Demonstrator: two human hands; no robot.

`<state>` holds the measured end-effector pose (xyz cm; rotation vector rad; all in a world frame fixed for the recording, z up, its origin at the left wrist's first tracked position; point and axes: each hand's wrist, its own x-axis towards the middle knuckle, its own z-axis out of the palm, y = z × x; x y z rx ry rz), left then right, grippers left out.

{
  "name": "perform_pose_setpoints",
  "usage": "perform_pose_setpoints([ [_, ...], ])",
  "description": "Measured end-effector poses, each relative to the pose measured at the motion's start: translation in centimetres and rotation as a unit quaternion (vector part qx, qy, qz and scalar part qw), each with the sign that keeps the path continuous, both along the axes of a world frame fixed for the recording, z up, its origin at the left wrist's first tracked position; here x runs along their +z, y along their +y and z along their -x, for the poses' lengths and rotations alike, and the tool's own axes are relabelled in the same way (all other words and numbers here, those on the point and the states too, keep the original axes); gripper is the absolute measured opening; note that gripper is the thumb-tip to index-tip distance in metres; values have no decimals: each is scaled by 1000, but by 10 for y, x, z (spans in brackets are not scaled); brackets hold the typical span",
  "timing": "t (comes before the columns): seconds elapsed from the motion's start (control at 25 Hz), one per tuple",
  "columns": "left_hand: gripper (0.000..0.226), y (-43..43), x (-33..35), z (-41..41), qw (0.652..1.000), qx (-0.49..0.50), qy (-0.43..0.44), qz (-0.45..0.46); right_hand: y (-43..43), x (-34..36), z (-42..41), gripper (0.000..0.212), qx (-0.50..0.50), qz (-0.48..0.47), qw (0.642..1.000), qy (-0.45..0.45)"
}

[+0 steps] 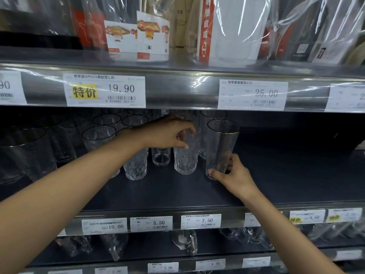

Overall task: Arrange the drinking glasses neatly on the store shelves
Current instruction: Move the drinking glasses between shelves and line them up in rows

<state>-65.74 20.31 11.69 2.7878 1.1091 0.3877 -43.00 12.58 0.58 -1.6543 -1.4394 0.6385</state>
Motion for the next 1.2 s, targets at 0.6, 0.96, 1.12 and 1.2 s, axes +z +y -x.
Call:
perform_pose_setpoints([
  [0.6, 35, 8, 5, 2, 998, -26, 51, -32, 0, 0, 0, 56, 5, -3, 1000, 2],
  [0.96, 45, 12, 1, 14, 995, -32, 46, -82, -1, -1, -2, 58, 10, -14, 1000, 17],
  [1.12, 45, 14, -2, 17, 997, -22, 35, -72, -1, -1, -2, 58, 16, -14, 1000, 22],
  [1.2, 45, 15, -4, 19, 997, -18, 27, -70, -2, 0, -2, 57, 16, -15, 1000, 22],
])
